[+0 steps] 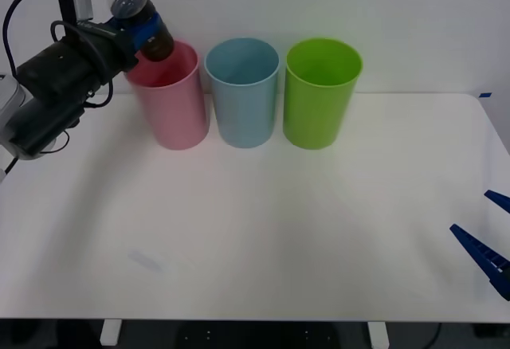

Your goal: Grasp the object on the table and drop it into the matching bin: aluminum can to the light blue bin, PET bottle to the pink bin.

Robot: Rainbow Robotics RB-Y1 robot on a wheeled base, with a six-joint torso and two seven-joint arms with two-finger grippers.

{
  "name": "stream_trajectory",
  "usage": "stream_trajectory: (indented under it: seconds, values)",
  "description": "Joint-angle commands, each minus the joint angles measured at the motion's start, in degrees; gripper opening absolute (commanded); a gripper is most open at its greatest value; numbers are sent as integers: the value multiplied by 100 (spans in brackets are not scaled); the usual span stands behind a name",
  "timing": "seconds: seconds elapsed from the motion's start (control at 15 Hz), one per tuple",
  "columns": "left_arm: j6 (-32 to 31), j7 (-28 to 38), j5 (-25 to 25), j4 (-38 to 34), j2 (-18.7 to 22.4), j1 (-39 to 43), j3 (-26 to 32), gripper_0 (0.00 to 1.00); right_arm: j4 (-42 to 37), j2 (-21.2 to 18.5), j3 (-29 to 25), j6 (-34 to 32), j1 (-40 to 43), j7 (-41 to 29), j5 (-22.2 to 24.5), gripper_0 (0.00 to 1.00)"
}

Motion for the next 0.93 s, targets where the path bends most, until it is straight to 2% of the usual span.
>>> stream_trajectory:
  seconds: [0.07,0.13,0.2,0.53,0.73,0.93]
  values:
    - [35,-10,2,0,1,0,-2,8,0,0,0,0,0,0,0,100]
    - [26,-10,2,0,1,0,6,49,0,0,0,0,0,0,0,100]
    - [26,-19,29,0,1,0,6,100,0,0,0,0,0,0,0,100]
    - [-9,25,169,0,-8,44,6,100,0,0,0,0,0,0,0,100]
    - [-123,-19,468,-97,18,255,6,100,0,0,0,0,0,0,0,100]
    - [-158,-54,855,-492,212,721,6,100,0,0,0,0,0,0,0,100]
